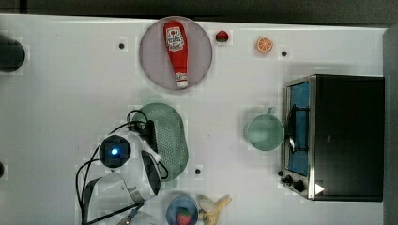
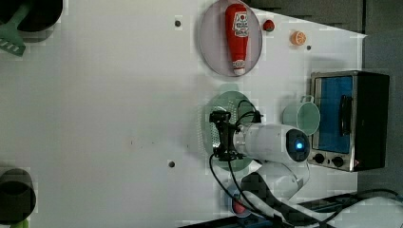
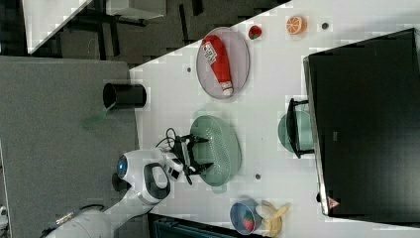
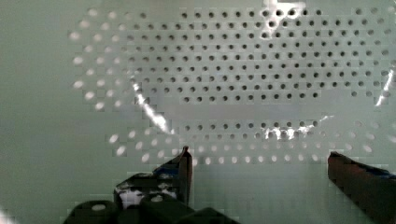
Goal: Drag strainer right to left.
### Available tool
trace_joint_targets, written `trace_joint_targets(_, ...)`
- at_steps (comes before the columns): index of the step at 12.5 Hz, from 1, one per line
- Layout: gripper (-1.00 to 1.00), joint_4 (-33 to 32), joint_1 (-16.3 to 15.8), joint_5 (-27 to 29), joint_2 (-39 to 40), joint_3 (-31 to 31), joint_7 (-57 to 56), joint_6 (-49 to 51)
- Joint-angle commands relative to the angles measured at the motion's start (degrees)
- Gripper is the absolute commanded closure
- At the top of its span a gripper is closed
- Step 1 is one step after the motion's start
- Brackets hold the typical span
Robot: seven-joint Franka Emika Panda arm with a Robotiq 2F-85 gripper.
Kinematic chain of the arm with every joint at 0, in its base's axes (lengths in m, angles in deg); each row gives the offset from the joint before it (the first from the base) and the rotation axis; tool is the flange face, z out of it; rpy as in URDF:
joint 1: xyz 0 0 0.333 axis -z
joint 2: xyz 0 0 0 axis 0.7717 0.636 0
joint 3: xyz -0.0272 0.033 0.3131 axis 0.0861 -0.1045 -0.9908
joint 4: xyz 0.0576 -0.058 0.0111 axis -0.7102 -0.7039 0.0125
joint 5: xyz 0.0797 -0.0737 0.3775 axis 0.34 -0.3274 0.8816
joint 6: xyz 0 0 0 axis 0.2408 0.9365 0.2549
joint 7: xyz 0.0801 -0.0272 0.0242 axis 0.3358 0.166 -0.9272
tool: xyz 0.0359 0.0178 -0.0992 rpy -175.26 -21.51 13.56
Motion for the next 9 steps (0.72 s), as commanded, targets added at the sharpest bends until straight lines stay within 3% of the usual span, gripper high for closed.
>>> trace_joint_targets(1, -1.00, 5.2, -2.0, 1.0, 2.0, 1.2, 3.8, 3.3)
trace_joint_targets(9, -1.00, 15.8, -9.3, 2.4, 7.8, 1.0, 13.4, 7.6)
